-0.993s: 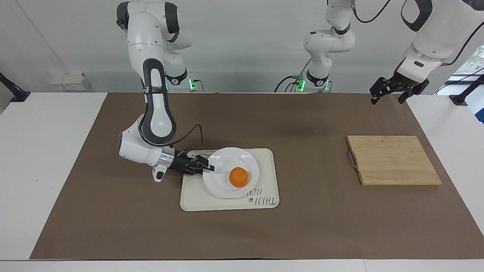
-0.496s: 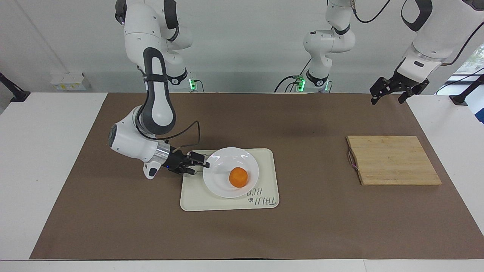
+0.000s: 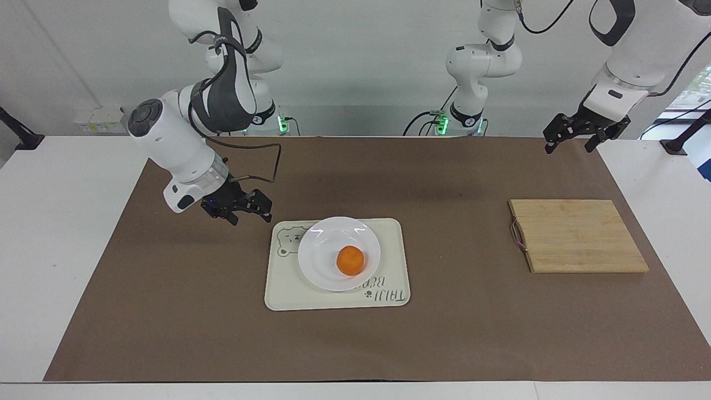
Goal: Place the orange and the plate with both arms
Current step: 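Open the right gripper and withdraw it away from the tray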
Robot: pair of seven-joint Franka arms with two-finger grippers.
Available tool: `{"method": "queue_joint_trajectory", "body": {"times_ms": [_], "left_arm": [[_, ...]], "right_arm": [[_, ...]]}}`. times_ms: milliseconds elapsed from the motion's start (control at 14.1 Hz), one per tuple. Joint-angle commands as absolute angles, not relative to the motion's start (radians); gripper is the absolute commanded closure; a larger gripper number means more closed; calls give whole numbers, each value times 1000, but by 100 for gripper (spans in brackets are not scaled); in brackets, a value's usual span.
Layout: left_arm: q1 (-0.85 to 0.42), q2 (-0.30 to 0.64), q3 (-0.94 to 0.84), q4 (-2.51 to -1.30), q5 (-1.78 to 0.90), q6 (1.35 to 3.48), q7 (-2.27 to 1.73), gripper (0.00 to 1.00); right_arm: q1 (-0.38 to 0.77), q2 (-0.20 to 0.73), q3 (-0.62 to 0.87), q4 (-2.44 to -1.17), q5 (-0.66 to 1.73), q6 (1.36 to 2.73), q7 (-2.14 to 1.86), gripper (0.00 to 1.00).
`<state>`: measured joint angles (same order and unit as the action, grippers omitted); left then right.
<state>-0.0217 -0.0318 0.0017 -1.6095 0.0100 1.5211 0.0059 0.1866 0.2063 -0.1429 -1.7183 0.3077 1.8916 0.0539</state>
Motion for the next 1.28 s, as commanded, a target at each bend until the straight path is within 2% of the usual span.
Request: {"method": "queue_joint_trajectory", "body": {"times_ms": [0, 354, 922, 1205], "left_arm": [[-29, -38, 9, -1615, 8, 1514, -3, 0], [-29, -38, 9, -1615, 8, 1513, -3, 0], [-29, -38, 9, -1615, 8, 1514, -3, 0], [-29, -38, 9, -1615, 8, 1514, -3, 0]], "right_arm": [[138, 151, -138, -1732, 201, 1830, 77, 0], [61, 72, -140, -1732, 95, 1766, 77, 0], [71, -64, -138, -1712, -3, 1695, 69, 0], [72, -72, -120, -1547, -50, 1513, 67, 0]]}}
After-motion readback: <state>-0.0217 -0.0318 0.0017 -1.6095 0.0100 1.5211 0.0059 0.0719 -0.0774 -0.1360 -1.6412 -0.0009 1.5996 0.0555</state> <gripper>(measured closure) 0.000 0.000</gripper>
